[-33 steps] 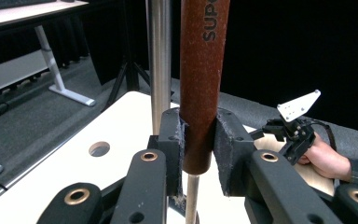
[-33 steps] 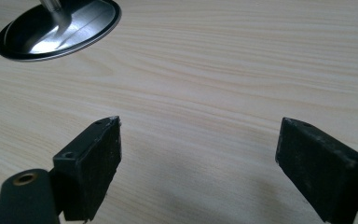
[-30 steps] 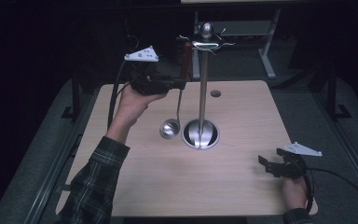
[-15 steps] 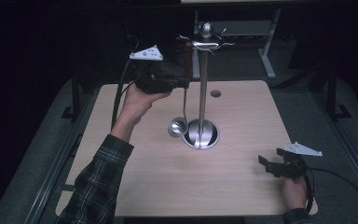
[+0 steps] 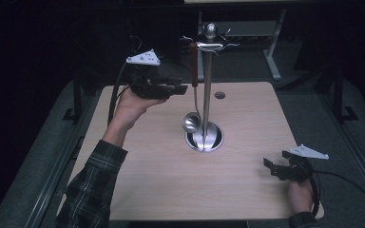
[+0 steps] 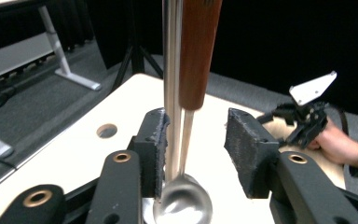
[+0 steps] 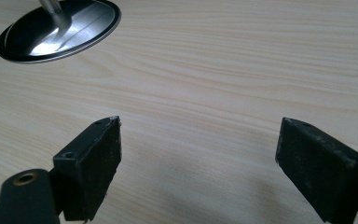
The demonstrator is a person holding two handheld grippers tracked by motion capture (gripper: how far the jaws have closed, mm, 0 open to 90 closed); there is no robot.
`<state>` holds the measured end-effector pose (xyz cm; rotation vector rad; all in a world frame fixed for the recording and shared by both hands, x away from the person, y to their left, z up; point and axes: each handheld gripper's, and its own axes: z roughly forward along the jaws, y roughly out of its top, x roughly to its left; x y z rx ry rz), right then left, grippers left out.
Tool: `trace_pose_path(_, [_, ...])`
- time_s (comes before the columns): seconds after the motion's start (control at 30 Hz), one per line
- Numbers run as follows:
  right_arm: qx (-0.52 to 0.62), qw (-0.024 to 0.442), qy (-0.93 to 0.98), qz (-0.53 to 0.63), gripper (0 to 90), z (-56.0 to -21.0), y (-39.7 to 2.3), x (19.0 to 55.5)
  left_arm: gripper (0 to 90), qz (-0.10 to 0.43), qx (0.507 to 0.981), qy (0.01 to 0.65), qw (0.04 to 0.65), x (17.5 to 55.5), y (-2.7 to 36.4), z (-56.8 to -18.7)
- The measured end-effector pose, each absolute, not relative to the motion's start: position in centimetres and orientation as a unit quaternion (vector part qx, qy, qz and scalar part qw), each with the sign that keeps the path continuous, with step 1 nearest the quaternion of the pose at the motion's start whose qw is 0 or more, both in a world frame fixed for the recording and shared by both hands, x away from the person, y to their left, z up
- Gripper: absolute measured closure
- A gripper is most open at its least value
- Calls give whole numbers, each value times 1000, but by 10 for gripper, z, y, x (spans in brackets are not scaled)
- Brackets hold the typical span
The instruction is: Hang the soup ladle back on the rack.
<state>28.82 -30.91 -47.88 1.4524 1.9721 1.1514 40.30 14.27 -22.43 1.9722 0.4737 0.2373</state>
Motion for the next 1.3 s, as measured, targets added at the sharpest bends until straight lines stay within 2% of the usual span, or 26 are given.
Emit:
trace_pose_path(0.27, [523,216,714,412,137,-479,-309,289,503,121,846,206,477,388,164,-247])
trace_pose_path(0.6, [524,217,715,409,137,-479,-308,289,423,115,857,229,446,372,184,-282])
trace_pose_path(0.93, [524,217,716,408,137,-479,-307,289,404,113,864,261,416,346,212,-339])
trace_pose_path(1.3, [521,220,717,407,137,-479,-307,289,378,117,868,277,395,324,234,-384])
